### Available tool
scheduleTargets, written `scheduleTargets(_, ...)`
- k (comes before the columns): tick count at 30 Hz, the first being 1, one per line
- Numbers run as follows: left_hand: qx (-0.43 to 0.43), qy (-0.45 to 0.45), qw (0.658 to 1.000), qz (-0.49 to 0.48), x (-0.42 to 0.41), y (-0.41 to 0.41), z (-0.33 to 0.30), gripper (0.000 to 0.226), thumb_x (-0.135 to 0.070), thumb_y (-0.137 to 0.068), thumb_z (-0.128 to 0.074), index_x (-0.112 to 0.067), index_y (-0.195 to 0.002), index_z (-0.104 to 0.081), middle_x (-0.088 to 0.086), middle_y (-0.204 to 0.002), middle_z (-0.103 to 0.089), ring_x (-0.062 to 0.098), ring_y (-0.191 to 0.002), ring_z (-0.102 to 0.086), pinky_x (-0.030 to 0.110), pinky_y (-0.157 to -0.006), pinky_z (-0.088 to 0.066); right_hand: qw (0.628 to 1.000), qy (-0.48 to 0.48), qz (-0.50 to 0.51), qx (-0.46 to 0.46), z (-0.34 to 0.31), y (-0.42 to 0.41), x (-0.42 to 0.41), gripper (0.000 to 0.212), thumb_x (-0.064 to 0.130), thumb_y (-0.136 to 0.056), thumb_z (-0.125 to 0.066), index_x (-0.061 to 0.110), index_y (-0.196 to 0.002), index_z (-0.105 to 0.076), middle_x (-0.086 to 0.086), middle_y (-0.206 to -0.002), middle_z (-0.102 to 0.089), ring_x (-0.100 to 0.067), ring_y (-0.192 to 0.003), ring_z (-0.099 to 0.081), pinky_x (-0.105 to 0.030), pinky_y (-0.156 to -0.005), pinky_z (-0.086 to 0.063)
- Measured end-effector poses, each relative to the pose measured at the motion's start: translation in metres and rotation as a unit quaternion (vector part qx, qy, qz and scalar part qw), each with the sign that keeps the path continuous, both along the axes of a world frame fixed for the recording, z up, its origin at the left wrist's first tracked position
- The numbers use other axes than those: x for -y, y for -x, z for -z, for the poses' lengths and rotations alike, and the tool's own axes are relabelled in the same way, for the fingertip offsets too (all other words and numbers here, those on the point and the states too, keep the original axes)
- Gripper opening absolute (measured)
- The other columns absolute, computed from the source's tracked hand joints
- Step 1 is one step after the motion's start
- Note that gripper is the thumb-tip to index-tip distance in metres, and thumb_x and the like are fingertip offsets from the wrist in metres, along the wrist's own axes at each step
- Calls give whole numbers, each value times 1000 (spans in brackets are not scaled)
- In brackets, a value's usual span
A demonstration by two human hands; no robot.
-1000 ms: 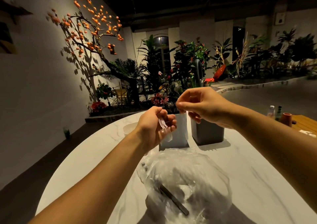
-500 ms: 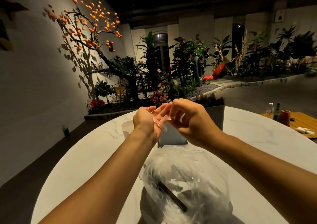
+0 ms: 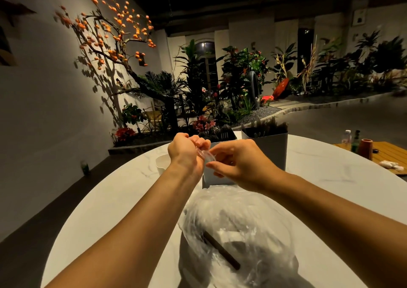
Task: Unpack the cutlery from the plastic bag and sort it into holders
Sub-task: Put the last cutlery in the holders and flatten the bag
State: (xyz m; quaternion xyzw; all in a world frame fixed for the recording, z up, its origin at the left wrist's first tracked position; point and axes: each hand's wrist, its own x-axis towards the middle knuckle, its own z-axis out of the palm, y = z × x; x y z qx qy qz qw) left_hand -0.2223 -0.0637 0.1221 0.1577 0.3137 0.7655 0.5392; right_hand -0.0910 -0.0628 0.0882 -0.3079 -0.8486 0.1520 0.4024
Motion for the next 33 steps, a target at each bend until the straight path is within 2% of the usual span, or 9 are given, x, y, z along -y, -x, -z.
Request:
scheduleTargets(3,-59,20,997,-39,4,-7,2,32,0,-100,-27,-9,-71,-38,6,-49,-40,18,-51,-39,34,-62,-48,999,-38,10,4,2,2,3,19,26,-97,-58,17,-104,-73,5,-78,-69,-14,-68,-64,-41,-66,-57)
scheduleTargets(8,-168,56,984,-37,3,-16,14,34,-17,-109,-31,-4,-84,-50,15,-81,-59,22,-73,-57,38,-80,-53,993,-84,76,-22,-4,3,-3,23,13,-98,-55,14,-118,-68,4,-98,-56,-14,-84,-57,-38,-75,-58)
scheduleTargets(11,-203,55,978,-4,2,-16,19,34,-26,-110,-35,-6,-87,-52,10,-77,-58,16,-70,-53,27,-68,-46,990,-98,95,-40,-6,-3,-8,24,7,-95,-60,13,-117,-70,0,-102,-57,-16,-90,-59,-38,-75,-59)
scheduleTargets(14,-251,54,966,28,3,-12,23,32,-32,-106,-47,-6,-90,-58,5,-73,-57,13,-68,-52,25,-66,-46,990,-70,113,-51,-8,-11,-13,21,8,-96,-59,13,-112,-71,-1,-103,-58,-18,-92,-61,-35,-74,-60)
scheduleTargets(18,-287,18,957,40,5,-5,26,28,-34,-98,-62,-9,-85,-61,2,-68,-58,11,-63,-53,21,-59,-48,988,23,89,-123,-14,-13,-16,13,15,-97,-59,15,-107,-68,-1,-94,-68,-13,-71,-69,-25,-66,-60)
scheduleTargets(24,-381,18,923,45,2,4,32,36,-39,-102,-51,-11,-81,-49,1,-63,-44,11,-55,-41,25,-56,-40,977,81,94,-172,-19,-5,-20,4,16,-94,-65,16,-98,-63,0,-85,-69,-9,-65,-70,-21,-59,-58)
scheduleTargets(28,-535,-6,844,13,1,20,36,39,-41,-106,-39,-12,-85,-56,2,-81,-57,12,-75,-52,26,-68,-44,983,67,100,-137,-24,5,-27,4,16,-95,-64,19,-98,-63,1,-86,-68,-12,-66,-70,-24,-61,-60)
scheduleTargets(31,-651,-82,754,-28,0,43,38,23,-37,-102,-54,-18,-98,-66,-7,-95,-61,4,-87,-55,20,-73,-45,993,28,98,-65,-30,16,-32,11,9,-93,-65,18,-99,-64,-2,-89,-68,-14,-71,-69,-29,-64,-61)
scheduleTargets(33,-709,-89,698,-53,-3,58,36,8,-33,-96,-65,-28,-102,-66,-12,-102,-60,1,-93,-56,15,-74,-46,995,2,94,-19,-34,26,-35,16,4,-90,-68,17,-99,-65,-2,-90,-68,-15,-76,-68,-36,-69,-62)
